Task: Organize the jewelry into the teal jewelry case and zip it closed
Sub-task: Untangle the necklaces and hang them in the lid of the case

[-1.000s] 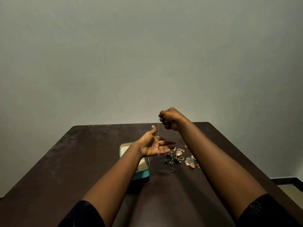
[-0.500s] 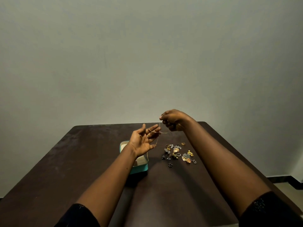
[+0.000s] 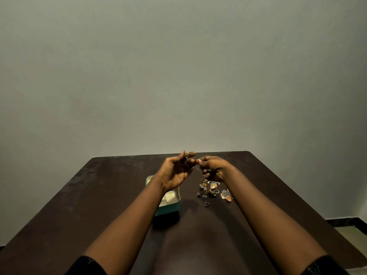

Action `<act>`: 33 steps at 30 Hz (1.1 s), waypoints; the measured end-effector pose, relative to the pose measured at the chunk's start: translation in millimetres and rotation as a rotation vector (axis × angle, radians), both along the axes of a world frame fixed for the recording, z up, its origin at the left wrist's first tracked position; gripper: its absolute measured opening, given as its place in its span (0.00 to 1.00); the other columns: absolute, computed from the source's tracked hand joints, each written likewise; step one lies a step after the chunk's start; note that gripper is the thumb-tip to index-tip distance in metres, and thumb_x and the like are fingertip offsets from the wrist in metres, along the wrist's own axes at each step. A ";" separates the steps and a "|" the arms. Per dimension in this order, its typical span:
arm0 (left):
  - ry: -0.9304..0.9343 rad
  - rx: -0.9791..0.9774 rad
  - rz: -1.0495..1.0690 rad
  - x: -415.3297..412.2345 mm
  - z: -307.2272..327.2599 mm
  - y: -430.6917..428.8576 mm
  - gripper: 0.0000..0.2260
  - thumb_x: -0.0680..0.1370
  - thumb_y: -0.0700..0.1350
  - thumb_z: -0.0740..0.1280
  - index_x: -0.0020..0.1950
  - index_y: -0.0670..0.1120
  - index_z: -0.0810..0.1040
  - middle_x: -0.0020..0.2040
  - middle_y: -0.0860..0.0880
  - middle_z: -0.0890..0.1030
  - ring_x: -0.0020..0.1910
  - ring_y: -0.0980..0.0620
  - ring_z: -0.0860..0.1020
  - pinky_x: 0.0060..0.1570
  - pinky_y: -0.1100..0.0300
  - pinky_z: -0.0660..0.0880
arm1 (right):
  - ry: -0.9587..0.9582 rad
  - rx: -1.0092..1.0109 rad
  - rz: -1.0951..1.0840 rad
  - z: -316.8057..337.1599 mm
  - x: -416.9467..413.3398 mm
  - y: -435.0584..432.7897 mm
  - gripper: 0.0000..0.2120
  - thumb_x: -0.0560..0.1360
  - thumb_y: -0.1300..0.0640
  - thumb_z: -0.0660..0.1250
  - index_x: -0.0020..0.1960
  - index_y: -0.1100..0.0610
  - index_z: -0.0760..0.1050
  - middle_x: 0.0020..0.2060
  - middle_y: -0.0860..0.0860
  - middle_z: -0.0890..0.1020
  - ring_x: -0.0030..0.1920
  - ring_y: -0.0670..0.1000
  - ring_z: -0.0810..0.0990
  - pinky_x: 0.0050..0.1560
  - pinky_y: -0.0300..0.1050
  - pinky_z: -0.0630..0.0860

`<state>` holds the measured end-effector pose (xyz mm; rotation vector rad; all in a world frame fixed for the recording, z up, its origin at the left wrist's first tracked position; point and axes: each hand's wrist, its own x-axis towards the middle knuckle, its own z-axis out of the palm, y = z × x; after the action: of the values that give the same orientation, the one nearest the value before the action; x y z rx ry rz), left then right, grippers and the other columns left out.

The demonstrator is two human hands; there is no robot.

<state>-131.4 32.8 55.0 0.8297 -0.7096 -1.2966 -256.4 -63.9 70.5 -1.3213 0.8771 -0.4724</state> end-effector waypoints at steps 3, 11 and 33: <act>-0.052 0.008 -0.036 -3.8 -0.4 -3.0 0.15 0.81 0.49 0.54 0.56 0.45 0.77 0.33 0.49 0.80 0.35 0.54 0.80 0.46 0.60 0.77 | -0.027 0.053 -0.011 -12.0 2.1 3.3 0.11 0.80 0.65 0.54 0.42 0.58 0.71 0.32 0.52 0.71 0.30 0.46 0.67 0.24 0.35 0.67; -0.048 0.032 -0.211 -10.5 1.6 -3.3 0.16 0.81 0.55 0.50 0.65 0.53 0.69 0.43 0.43 0.84 0.34 0.50 0.83 0.34 0.58 0.81 | -0.060 0.087 0.040 -18.9 3.8 8.0 0.14 0.79 0.60 0.54 0.40 0.55 0.76 0.22 0.48 0.74 0.30 0.47 0.74 0.37 0.43 0.74; -0.019 0.160 -0.265 25.5 7.6 1.6 0.26 0.73 0.63 0.57 0.52 0.41 0.77 0.38 0.42 0.82 0.26 0.54 0.80 0.20 0.68 0.73 | -0.274 0.205 0.268 -18.5 17.8 7.6 0.10 0.80 0.57 0.56 0.48 0.56 0.76 0.27 0.48 0.79 0.39 0.48 0.78 0.52 0.52 0.76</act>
<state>-105.9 34.4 62.6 0.8993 -0.7566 -1.6015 -238.6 -56.3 52.0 -1.1335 0.4980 -0.3329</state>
